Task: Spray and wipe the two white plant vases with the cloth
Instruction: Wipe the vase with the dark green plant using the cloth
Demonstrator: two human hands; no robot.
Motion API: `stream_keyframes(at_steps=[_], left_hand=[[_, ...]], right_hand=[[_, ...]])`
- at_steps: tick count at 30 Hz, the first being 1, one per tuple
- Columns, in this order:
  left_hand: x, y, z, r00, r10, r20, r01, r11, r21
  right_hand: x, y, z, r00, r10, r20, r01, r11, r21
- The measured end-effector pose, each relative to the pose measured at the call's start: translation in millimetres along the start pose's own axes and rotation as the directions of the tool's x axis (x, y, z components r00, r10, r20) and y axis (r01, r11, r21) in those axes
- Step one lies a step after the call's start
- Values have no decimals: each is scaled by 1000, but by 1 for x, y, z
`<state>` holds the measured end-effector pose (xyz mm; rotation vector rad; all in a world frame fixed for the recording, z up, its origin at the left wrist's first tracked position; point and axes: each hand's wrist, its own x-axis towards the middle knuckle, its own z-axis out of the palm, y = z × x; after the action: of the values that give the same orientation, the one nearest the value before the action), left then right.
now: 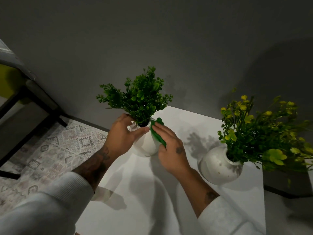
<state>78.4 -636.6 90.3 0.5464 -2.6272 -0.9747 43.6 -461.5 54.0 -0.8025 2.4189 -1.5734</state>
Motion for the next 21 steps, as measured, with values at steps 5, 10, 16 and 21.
stream_keyframes(at_steps=[5,10,16,21], left_hand=[[-4,2,5,993,-69,-95,64,996,-55],[-2,-7,0,996,-81,30,82,994,-67],[-1,-10,-2,998,-61,35,64,994,-89],[3,-9,-2,998,-54,32,57,990,-125]], right_hand=[[32,-5,-6,997,27,66,-27,1000,-11],[22,0,-1,999,14,51,-14,1000,6],[5,3,7,998,55,-11,-55,997,59],[36,-1,-1,997,63,40,-64,998,24]])
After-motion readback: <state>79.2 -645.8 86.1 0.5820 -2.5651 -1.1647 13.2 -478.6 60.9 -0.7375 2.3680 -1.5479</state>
